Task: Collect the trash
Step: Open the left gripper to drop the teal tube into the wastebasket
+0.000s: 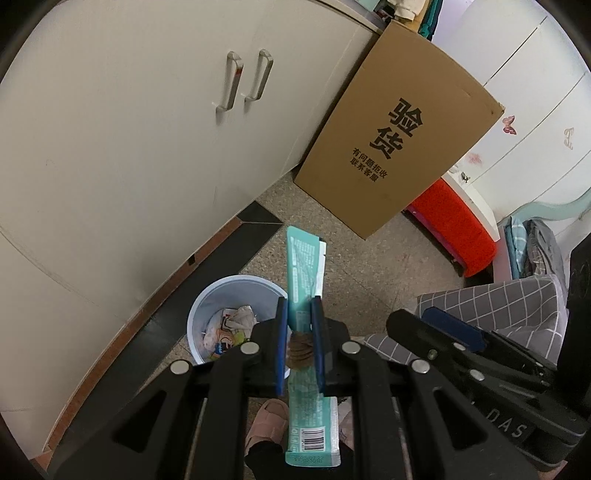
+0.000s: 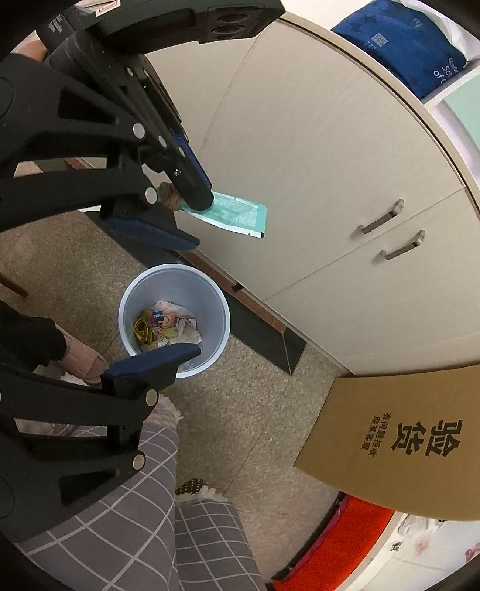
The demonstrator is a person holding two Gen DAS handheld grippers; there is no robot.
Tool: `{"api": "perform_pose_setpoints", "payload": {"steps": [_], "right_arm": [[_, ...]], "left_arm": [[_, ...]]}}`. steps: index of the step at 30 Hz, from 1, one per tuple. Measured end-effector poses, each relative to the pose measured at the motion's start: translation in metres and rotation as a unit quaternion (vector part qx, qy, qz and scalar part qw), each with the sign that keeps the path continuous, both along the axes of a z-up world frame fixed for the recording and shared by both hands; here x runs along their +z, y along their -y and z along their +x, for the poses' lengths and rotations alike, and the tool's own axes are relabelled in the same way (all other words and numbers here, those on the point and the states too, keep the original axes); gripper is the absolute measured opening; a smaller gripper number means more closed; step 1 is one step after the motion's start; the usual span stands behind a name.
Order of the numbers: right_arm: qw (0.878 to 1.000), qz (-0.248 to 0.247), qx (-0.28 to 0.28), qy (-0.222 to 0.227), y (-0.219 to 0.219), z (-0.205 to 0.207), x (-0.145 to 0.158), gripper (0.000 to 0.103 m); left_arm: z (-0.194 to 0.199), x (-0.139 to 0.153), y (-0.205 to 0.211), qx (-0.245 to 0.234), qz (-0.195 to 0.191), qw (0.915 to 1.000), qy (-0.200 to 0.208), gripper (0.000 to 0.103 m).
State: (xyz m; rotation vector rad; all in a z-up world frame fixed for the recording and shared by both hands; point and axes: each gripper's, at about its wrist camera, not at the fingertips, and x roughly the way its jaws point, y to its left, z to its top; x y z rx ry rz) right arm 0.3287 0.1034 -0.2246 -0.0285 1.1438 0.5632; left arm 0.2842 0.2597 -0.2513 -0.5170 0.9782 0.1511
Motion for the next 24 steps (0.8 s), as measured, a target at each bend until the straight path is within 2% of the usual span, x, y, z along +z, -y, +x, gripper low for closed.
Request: {"api": "perform_pose_setpoints", "payload": {"steps": [14,19,20,21,22,23,24], "right_arm": [[0.998,0.006,-0.063,0.026,0.02,0.007,0.009,0.056],[0.997,0.011,-0.073,0.038,0.023,0.006,0.014,0.057],[0.996,0.011,-0.073,0.04,0.023,0.006,0.014,0.057],[0.996,0.01,-0.074,0.04,0.023,0.006,0.014,0.057],[0.996,0.011,-0.076,0.041,0.024,0.006,0.014,0.057],[0.996,0.012,-0.076,0.041,0.025,0.006,0.015,0.057],[0.996,0.012,-0.076,0.041,0.025,0.006,0.015,0.057]], "left_arm": [[0.014,0.007,0.011,-0.009,0.044,0.999,0.0,0.012],[0.019,0.008,0.014,-0.012,0.048,0.9988,0.0,0.013],[0.021,0.008,0.014,-0.015,0.05,0.9986,0.0,0.019],[0.021,0.008,0.015,-0.013,0.054,0.9984,-0.003,0.036],[0.021,0.009,0.015,-0.01,0.057,0.9983,-0.003,0.045],[0.02,0.01,0.013,-0.003,0.06,0.9982,-0.002,0.053],[0.019,0.01,0.013,-0.003,0.058,0.9983,-0.002,0.054]]}}
